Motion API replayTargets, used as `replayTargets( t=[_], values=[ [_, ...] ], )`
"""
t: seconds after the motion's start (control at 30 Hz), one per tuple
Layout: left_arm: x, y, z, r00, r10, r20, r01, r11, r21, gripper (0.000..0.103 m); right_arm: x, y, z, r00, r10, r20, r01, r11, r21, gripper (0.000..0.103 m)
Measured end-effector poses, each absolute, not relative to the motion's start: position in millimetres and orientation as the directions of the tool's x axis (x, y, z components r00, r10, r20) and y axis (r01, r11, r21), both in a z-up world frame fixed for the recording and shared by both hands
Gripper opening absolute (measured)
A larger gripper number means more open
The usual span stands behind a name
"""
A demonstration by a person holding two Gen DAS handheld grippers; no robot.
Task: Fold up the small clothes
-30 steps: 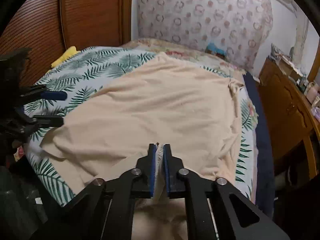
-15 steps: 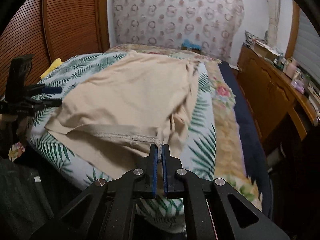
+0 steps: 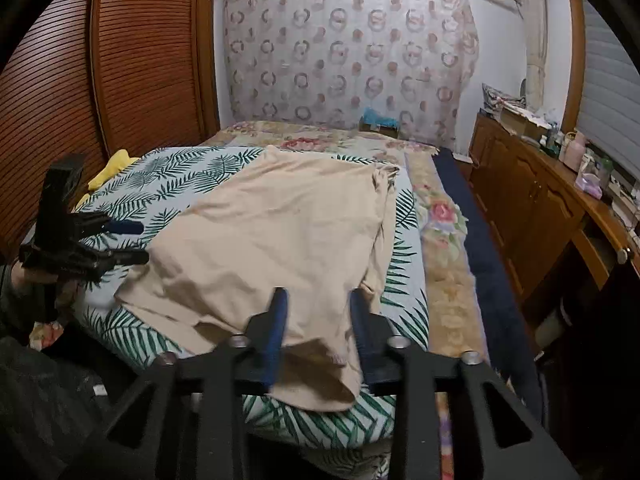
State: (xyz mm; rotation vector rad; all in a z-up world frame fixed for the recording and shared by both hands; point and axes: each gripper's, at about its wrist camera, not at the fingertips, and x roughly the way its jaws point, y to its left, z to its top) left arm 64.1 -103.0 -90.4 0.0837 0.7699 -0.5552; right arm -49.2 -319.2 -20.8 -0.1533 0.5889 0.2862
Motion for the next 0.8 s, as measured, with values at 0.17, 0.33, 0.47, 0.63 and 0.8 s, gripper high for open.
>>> replayTargets(
  t=[0.17, 0.33, 0.47, 0.63, 0.8],
  values=[
    [63, -104, -93, 0.574, -0.448, -0.686, 0.513, 0.849, -0.125, 0.075, -24, -314, -43, 0.765, 0.193, -0.614, -0.275, 0.961, -0.04, 0.037],
    [60, -104, -93, 0.56, -0.467, -0.684, 0.53, 0.837, -0.138, 0.075, -11, -313, -59, 0.737, 0.147, -0.659, -0.243, 0.968, -0.056, 0.05],
    [60, -106, -96, 0.531, -0.486, -0.694, 0.546, 0.822, -0.158, 0.06, -11, -319, -66, 0.721, 0.157, -0.675, -0.235, 0.972, -0.026, 0.065],
    [54, -109, -102, 0.494, -0.506, -0.707, 0.569, 0.803, -0.177, 0.048, -8, -326, -72, 0.688, 0.166, -0.707, -0.23, 0.973, 0.005, 0.066],
    [49, -112, -101, 0.491, -0.501, -0.712, 0.58, 0.798, -0.162, 0.038, -10, -329, -66, 0.671, 0.203, -0.713, -0.253, 0.967, 0.037, 0.066]
  ],
)
